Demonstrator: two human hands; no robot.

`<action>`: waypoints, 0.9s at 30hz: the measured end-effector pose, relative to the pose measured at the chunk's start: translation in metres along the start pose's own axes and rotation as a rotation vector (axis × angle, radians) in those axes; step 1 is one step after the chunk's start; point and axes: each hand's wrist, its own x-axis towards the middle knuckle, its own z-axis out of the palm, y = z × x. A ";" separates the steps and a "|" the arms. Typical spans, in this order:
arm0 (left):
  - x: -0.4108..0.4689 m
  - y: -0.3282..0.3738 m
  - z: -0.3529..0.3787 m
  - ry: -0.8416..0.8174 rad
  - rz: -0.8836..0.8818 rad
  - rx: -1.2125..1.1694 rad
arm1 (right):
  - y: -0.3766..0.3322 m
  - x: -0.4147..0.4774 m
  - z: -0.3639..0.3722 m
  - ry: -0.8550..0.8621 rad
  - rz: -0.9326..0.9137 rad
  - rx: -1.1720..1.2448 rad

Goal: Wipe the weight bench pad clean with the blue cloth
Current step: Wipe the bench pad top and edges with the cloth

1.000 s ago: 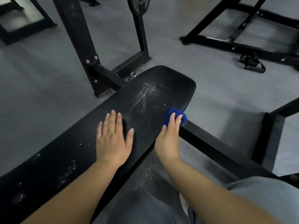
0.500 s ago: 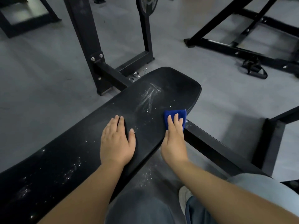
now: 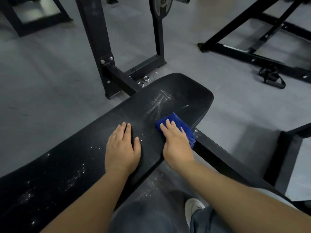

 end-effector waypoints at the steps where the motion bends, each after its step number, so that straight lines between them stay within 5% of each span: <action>1: 0.000 0.000 0.000 -0.006 0.000 0.004 | 0.009 0.004 -0.006 -0.020 -0.041 0.008; 4: 0.000 -0.001 0.000 -0.014 0.009 0.011 | 0.055 0.053 -0.024 0.056 -0.021 -0.124; 9: 0.000 -0.001 0.001 0.007 -0.002 -0.004 | 0.057 0.092 -0.027 0.183 0.290 -0.127; 14: -0.001 -0.002 0.002 -0.002 0.013 0.004 | 0.006 0.043 -0.003 -0.005 -0.074 -0.134; 18: -0.002 -0.004 0.004 0.000 0.013 0.010 | 0.042 0.065 -0.039 -0.184 -0.330 -0.209; 24: -0.002 -0.003 0.002 0.019 0.003 -0.009 | 0.062 0.115 -0.034 0.010 0.115 -0.156; 27: -0.003 -0.002 0.002 0.024 0.006 -0.003 | 0.022 0.087 -0.007 0.122 0.159 -0.136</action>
